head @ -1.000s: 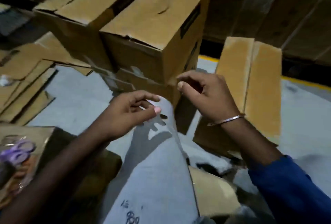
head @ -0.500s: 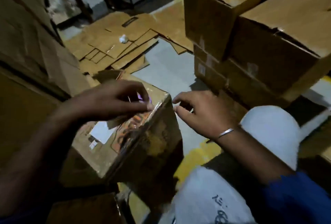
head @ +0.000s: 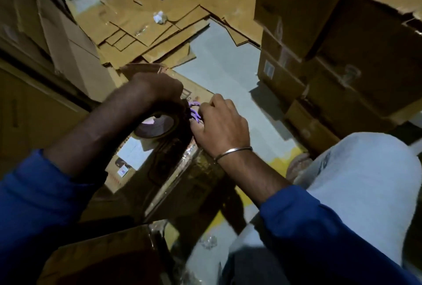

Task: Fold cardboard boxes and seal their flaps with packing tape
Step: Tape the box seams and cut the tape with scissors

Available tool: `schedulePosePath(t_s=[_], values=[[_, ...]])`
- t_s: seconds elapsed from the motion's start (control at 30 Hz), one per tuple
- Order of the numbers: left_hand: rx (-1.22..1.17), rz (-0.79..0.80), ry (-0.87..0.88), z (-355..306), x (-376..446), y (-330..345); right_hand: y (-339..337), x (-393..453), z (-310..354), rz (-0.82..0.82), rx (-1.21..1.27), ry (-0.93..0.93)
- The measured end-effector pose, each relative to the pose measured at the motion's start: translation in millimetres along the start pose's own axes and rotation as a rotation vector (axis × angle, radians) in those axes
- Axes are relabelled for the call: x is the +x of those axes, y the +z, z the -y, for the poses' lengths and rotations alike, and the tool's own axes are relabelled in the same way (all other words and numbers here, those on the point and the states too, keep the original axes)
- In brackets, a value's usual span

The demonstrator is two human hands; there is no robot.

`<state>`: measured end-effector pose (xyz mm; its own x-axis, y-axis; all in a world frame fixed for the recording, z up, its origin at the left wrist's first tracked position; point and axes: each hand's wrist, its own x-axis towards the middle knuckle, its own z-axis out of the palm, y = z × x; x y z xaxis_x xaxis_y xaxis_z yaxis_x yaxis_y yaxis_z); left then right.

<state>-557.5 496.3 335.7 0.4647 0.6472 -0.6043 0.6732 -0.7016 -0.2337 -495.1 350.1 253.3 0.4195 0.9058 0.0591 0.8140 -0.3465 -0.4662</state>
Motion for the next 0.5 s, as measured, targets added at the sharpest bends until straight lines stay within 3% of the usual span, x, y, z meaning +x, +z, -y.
schedulePosePath(t_s=[0.13,0.27,0.5], values=[[-0.038,-0.116,-0.033,-0.3,-3.1,11.5,10.3,2.5,3.3,-0.061,-0.052,0.008],[-0.158,-0.213,-0.035,5.7,-6.3,17.5,10.0,12.9,4.1,-0.005,-0.042,0.061],[-0.246,-0.224,-0.048,9.3,-3.6,21.0,1.6,22.0,11.0,0.046,-0.091,0.077]])
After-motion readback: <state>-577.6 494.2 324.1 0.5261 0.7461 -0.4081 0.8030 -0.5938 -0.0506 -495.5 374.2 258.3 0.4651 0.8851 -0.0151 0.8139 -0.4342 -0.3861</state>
